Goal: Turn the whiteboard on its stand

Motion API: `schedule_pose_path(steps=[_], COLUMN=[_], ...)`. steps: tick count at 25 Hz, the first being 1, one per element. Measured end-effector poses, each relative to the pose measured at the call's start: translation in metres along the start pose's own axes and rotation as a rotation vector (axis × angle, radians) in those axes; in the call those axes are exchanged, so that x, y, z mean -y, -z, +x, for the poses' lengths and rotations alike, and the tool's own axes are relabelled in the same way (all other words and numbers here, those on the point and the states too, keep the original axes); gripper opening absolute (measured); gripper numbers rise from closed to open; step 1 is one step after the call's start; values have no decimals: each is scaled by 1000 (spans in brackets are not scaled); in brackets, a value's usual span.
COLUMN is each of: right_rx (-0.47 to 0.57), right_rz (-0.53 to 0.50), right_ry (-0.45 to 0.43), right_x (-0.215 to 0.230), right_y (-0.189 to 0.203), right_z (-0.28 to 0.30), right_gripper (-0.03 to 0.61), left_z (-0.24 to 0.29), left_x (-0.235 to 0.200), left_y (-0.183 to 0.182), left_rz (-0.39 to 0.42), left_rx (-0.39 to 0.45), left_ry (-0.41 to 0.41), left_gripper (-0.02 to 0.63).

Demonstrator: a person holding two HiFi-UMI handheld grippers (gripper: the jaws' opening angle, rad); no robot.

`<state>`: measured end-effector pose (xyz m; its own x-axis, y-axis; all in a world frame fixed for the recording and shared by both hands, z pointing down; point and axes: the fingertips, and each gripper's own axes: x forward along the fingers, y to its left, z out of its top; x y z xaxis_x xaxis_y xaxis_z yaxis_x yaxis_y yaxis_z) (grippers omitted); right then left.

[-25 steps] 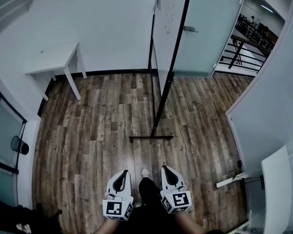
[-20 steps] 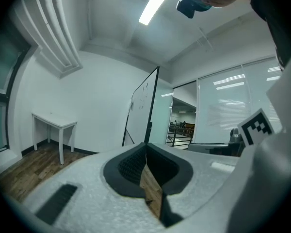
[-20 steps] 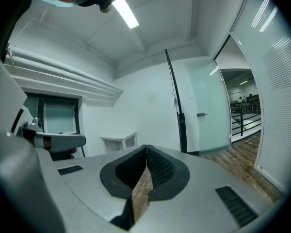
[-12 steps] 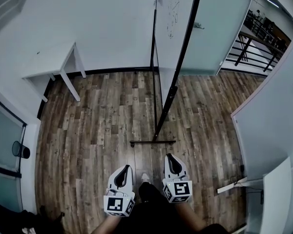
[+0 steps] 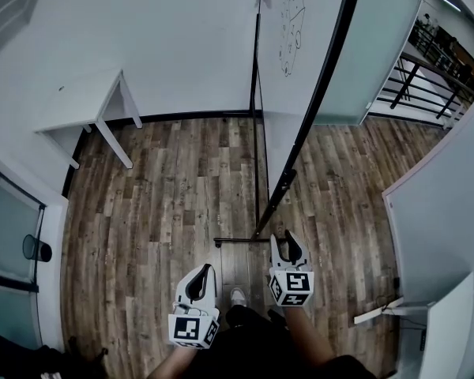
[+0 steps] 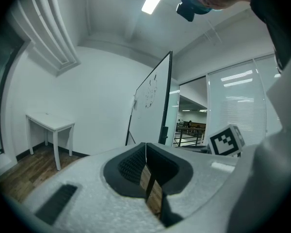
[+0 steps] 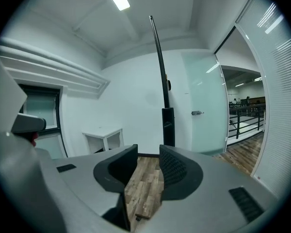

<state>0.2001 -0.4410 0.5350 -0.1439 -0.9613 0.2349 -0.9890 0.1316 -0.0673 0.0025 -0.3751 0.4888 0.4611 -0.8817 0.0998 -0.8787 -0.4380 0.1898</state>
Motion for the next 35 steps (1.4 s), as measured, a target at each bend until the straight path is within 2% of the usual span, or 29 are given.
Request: schedule_pose_path(steps=[7, 15, 28, 29, 30, 35], right_rx=[-63, -133, -150, -154, -158, -167], right_rz=[-12, -6, -27, -39, -58, -109], right_ry=[55, 90, 146, 156, 164, 158], right_x=[45, 78, 87, 87, 86, 83], right_y=[16, 46, 46, 46, 46, 47], right_z=[93, 166, 221, 222, 223, 222], right_gripper=[186, 212, 212, 195, 146, 137], left_z=[51, 87, 89, 88, 86, 74], left_x=[-16, -27, -50, -51, -52, -53], left_y=[-3, -3, 10, 9, 9, 10], left_rz=[-6, -8, -31, -30, -30, -33], left_rx=[-19, -31, -58, -56, -54, -47], left_ry=[-16, -25, -68, -69, -71, -65], left_gripper=[18, 18, 18, 18, 18, 18])
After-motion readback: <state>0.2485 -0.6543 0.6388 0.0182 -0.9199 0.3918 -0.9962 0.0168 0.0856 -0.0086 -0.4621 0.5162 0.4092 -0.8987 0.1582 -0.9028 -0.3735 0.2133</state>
